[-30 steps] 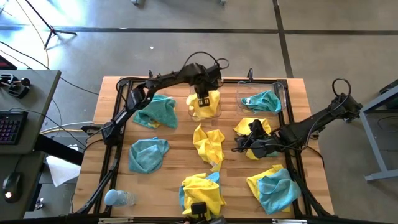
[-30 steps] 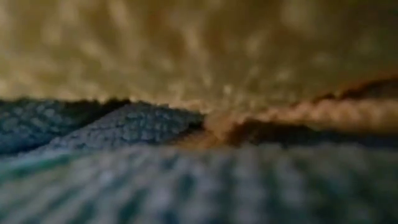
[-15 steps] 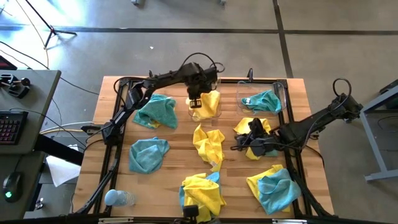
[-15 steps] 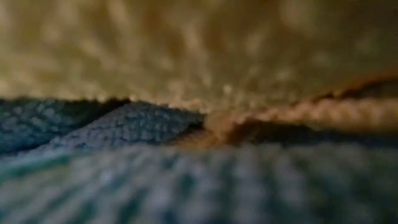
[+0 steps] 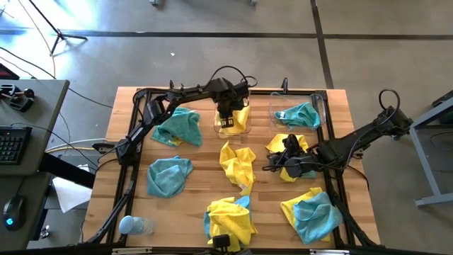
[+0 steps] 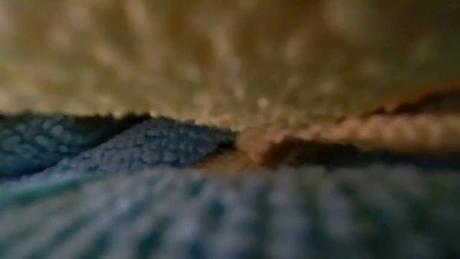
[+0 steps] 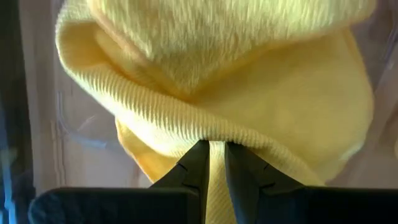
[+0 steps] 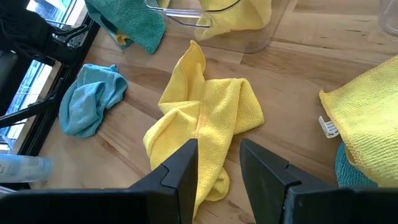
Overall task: Sort microfiber towel by color & place in baskets
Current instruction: Put the yellow towel into the left transparent bin
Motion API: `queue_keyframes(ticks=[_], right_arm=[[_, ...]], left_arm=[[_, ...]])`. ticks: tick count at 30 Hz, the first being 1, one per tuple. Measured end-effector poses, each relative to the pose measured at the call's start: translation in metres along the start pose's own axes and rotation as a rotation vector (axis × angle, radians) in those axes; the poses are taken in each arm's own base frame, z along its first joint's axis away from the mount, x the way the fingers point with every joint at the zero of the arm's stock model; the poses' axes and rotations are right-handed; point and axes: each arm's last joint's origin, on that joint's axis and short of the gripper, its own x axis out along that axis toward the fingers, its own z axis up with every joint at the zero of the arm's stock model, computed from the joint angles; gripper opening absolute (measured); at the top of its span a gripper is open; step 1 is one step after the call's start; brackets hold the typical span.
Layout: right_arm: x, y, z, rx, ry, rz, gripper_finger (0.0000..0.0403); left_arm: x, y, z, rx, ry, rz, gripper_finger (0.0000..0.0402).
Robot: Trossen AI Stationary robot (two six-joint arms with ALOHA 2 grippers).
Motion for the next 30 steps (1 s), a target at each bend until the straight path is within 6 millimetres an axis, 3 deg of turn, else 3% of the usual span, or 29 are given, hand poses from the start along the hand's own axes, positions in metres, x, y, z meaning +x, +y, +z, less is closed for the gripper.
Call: queue_keyframes(ticks=[7,15,23,30], right_arm=[[0.0,0.0,0.0,-0.006,0.0,0.0,0.0112],[0.0,-0.001,0.001,-0.141,-0.001,-0.008,0.0112],[0.003,-0.002,0.005,-0.212,-0.01,-0.025,0.0112],[0.002,-0.007,0.002,-0.232,0.048,-0.059,0.0112]], left_arm=[[-0.005,0.001,0.001,-0.02,-0.03,0.015,0.0036],[-0.044,0.001,-0.003,-0.112,-0.062,0.024,0.0036],[-0.099,-0.01,-0.015,-0.205,-0.172,0.025,0.0036],[-0.162,-0.047,-0.03,-0.22,-0.32,0.008,0.0036]])
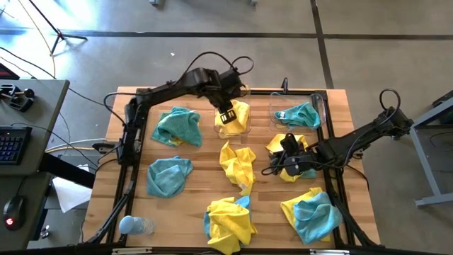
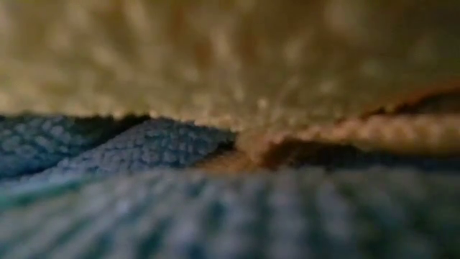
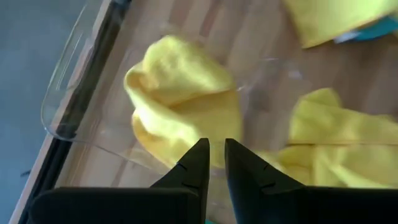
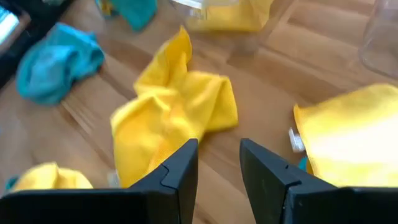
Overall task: Sort microfiber towel by color & place in baskets
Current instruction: Put the yellow towel into the left transparent bin
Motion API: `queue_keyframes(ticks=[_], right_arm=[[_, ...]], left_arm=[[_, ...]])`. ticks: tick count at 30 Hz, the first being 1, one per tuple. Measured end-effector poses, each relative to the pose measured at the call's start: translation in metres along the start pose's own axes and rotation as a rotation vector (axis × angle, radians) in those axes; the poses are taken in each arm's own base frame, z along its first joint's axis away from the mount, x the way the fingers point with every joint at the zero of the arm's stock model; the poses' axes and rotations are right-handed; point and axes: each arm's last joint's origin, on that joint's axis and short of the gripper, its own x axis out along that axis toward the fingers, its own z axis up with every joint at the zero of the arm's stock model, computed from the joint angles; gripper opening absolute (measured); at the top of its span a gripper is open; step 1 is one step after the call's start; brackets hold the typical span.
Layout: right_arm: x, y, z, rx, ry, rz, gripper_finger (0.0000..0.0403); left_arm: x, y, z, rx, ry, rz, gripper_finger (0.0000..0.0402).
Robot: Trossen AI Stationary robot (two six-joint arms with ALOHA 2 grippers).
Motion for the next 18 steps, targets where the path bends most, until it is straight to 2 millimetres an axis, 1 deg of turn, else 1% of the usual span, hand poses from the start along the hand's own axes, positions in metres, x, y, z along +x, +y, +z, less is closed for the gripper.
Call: queue_keyframes(ticks=[3,5,7,10,14,18], right_arm=[[-0.001,-0.002,-0.004,-0.03,0.041,-0.017,0.0112],[-0.001,-0.004,-0.005,-0.061,0.061,-0.027,0.0112],[-0.001,-0.005,-0.005,-0.089,0.068,-0.032,0.0112],[-0.001,-0.005,-0.005,-0.132,0.069,-0.029,0.0112],[-0.001,-0.005,-0.005,-0.143,0.068,-0.029,0.0112],[-0.001,-0.005,-0.005,-0.144,0.067,-0.029,0.0112]], left_arm=[[-0.023,-0.024,-0.004,0.016,-0.047,-0.03,0.0036],[-0.033,-0.041,-0.009,0.013,-0.064,-0.049,0.0036],[-0.036,-0.059,-0.016,0.029,-0.063,-0.055,0.0036],[-0.032,-0.088,-0.027,0.077,-0.049,-0.072,0.0036],[-0.017,-0.124,-0.046,0.086,-0.029,-0.113,0.0035],[-0.004,-0.147,-0.064,0.041,-0.036,-0.143,0.0022]])
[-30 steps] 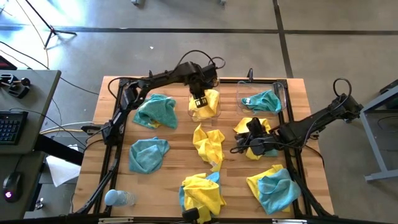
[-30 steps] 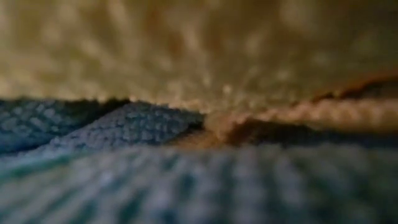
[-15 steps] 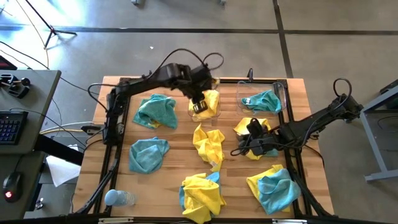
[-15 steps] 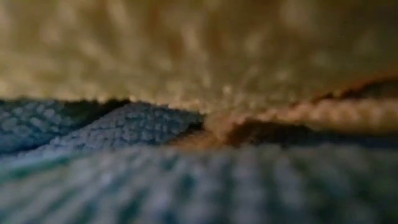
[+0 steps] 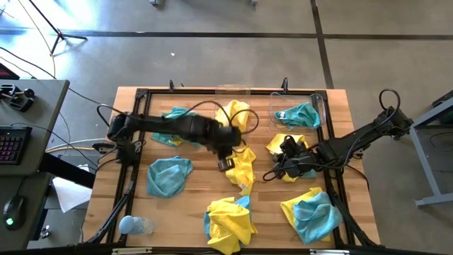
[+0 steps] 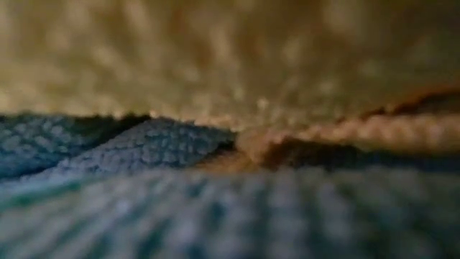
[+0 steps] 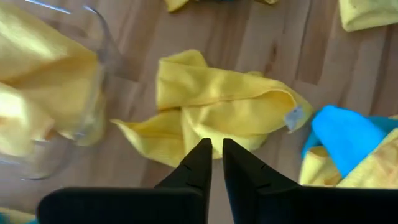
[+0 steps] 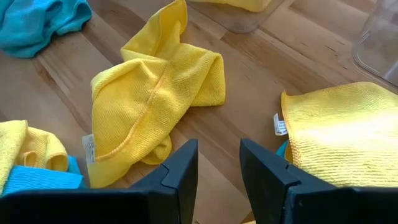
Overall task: Sort microfiber towel by color & place in baskets
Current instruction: Put the yellow towel into the left transparent bin
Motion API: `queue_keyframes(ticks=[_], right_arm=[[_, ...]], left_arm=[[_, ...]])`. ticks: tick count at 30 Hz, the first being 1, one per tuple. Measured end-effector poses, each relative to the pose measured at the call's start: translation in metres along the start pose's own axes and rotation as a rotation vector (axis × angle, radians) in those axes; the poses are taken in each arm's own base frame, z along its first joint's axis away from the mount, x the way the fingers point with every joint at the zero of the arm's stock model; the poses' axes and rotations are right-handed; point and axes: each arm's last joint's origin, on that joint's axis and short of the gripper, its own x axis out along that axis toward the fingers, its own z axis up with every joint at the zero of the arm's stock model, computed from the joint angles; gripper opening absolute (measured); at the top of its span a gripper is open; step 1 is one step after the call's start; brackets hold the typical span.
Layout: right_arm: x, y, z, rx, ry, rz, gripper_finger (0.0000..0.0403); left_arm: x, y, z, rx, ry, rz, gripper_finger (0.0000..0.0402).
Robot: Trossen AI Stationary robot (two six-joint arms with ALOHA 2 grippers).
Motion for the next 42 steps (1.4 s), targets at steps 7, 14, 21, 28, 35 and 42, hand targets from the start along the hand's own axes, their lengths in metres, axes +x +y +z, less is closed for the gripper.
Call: queue_keyframes(ticks=[7,14,21,28,35,42], right_arm=[[0.0,0.0,0.0,0.001,0.0,0.001,0.0112],[0.0,0.001,-0.001,0.005,0.041,0.024,0.0112],[0.001,0.001,-0.001,0.011,0.066,0.03,0.0112],[0.007,-0.006,0.006,0.111,0.184,0.028,0.0112],[0.01,0.003,0.014,0.193,0.149,0.122,0.0112],[0.016,0.039,0.032,0.104,0.116,0.144,0.0085]], left_arm=[[0.004,-0.025,-0.034,-0.044,-0.061,-0.051,0.0001],[-0.015,-0.02,-0.075,-0.033,-0.235,-0.061,0.0],[-0.03,0.007,-0.123,0.019,-0.433,-0.107,0.0],[-0.033,0.035,-0.175,-0.008,-0.553,-0.155,0.0],[-0.036,0.053,-0.209,0.002,-0.606,-0.17,0.0],[-0.045,0.061,-0.221,0.101,-0.667,-0.153,0.0]])
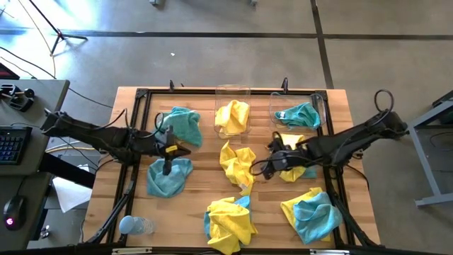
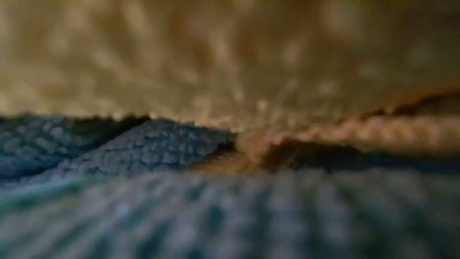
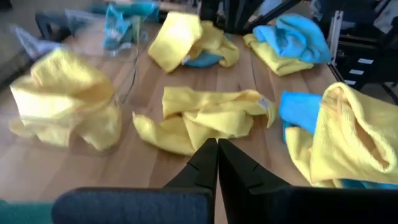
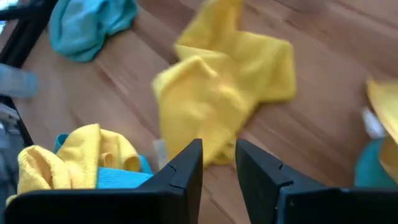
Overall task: Sort microfiber towel by color & place in baskets
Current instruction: Put the yellow towel into the left transparent bin
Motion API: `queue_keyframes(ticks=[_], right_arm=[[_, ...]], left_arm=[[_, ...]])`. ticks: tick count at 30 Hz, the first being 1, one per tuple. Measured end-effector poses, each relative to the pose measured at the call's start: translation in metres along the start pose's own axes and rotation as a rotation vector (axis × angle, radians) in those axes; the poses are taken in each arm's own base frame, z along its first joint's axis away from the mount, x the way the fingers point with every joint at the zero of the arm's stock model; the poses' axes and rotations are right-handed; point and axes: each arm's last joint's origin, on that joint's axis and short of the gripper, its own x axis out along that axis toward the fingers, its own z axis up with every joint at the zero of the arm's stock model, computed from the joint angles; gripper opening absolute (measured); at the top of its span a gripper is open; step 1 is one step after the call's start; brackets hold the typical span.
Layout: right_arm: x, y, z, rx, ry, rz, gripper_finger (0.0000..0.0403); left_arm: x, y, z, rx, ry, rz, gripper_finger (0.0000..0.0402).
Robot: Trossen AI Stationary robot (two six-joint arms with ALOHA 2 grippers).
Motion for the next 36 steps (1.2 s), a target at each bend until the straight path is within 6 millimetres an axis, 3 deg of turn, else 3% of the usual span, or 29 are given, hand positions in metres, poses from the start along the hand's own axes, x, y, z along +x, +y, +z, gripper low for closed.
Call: queue_keyframes(ticks=[7,14,19,23,30,36], right_arm=[[0.033,0.055,0.03,-0.256,0.051,-0.104,0.0069],[0.079,0.084,0.049,-0.415,0.193,-0.239,0.0069],[0.115,0.089,0.051,-0.413,0.33,-0.27,0.0076],[0.142,0.085,0.046,-0.389,0.413,-0.276,0.0108],[0.172,0.073,0.036,-0.366,0.46,-0.353,0.0158],[0.2,0.066,0.028,-0.397,0.464,-0.379,0.0144]], left_arm=[[-0.008,0.008,0.003,0.108,-0.028,0.025,0.0],[-0.022,0.023,-0.002,0.128,0.019,0.018,0.0],[-0.032,0.031,-0.003,0.12,0.012,0.034,0.0],[-0.042,0.034,-0.005,0.127,-0.005,0.029,0.0],[-0.065,0.036,-0.01,0.091,-0.052,0.014,0.0],[-0.082,0.036,-0.01,0.085,-0.145,-0.01,0.0]])
